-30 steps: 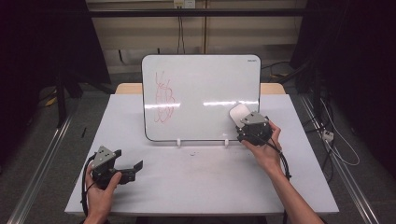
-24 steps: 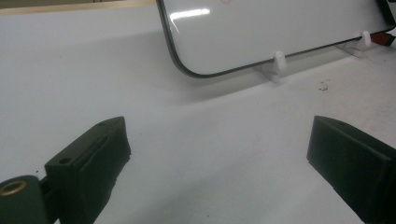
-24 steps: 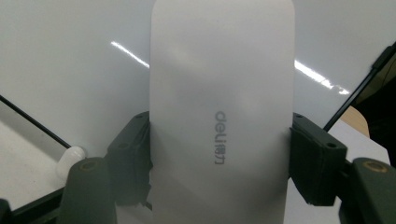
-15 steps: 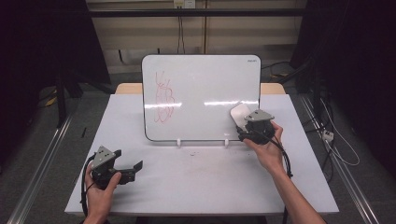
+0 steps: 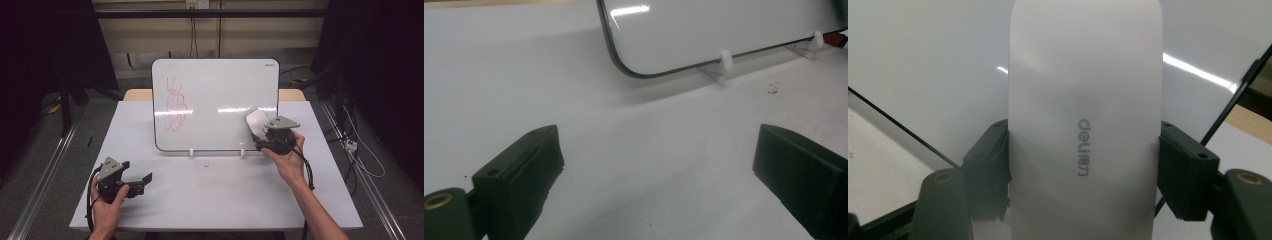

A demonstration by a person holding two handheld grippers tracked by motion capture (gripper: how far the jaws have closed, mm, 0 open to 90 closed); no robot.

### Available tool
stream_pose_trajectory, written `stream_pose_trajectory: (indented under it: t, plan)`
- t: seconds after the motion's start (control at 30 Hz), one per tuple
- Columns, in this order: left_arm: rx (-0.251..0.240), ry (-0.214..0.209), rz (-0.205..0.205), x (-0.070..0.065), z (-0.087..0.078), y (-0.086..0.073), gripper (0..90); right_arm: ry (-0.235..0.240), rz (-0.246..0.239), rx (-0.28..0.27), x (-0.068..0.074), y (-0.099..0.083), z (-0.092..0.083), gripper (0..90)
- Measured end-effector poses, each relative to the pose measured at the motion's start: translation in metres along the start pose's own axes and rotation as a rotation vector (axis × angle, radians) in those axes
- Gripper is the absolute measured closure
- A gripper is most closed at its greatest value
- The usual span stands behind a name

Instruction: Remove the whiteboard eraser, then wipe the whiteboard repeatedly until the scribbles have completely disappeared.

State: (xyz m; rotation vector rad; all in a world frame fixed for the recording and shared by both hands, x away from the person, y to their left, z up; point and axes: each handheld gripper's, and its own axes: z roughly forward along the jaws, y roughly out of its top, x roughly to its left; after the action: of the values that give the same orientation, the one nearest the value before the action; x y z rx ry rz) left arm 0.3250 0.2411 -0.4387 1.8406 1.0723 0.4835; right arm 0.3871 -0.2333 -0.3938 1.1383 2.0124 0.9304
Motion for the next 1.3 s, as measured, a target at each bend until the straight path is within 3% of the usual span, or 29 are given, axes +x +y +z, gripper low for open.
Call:
stream_pose_trajectory:
  t: [0.3,0.47,0.93,1.13,1.3]
  plan:
    - [-0.001,-0.004,0.005,-0.001,-0.001,0.000,5.5,0.036,-0.012,-0.053,0.010,0.010,-0.005,31.6]
    - [0.006,0.002,-0.003,-0.001,-0.001,-0.001,5.5,0.084,-0.011,-0.118,0.020,0.015,-0.007,31.6]
    - [0.015,-0.005,0.026,-0.003,0.002,0.000,5.5,0.106,-0.080,-0.140,0.042,0.032,0.000,31.6]
    - [0.016,-0.009,0.001,0.000,0.002,-0.001,5.5,0.126,-0.101,-0.155,0.056,0.045,0.008,31.6]
    - [0.006,-0.010,0.003,0.000,0.001,0.000,5.5,0.140,-0.102,-0.173,0.065,0.053,0.013,31.6]
